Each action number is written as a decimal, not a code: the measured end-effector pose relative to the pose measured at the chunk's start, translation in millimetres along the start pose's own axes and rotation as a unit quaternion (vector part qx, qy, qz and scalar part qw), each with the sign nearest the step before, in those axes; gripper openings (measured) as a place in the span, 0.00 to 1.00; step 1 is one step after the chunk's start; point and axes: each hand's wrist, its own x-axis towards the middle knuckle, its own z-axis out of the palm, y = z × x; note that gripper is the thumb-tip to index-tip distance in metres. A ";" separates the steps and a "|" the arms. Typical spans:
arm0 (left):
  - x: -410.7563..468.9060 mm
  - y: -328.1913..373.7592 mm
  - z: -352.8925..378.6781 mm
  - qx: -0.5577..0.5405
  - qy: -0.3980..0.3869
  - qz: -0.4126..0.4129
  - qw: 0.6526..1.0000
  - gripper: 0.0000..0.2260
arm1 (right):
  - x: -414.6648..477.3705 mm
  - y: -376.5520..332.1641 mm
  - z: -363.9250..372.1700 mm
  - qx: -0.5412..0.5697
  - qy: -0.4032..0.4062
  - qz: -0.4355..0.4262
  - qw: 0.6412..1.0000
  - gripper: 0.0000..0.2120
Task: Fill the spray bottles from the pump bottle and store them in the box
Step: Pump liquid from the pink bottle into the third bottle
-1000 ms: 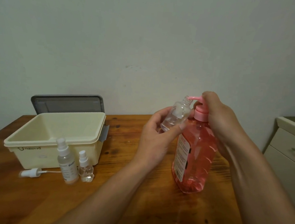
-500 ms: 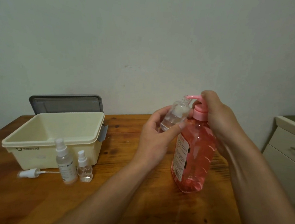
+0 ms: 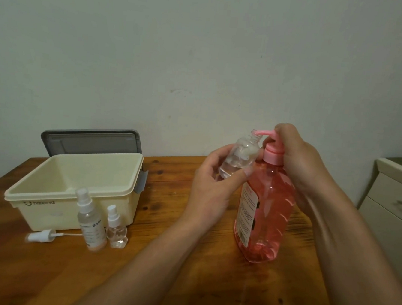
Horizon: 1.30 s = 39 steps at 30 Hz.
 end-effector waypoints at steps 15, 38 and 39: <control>-0.2 1.1 0.1 0.003 -0.001 0.004 1.000 0.20 | 0.5 0.7 -0.5 0.005 0.001 0.002 1.000 0.16; -3.2 1.7 -2.1 0.011 0.005 0.006 1.000 0.21 | -0.9 1.8 0.9 0.004 0.001 0.007 1.000 0.19; -3.3 1.7 -2.2 0.010 0.005 0.005 1.000 0.21 | -1.1 1.8 0.4 0.001 0.002 0.007 1.000 0.20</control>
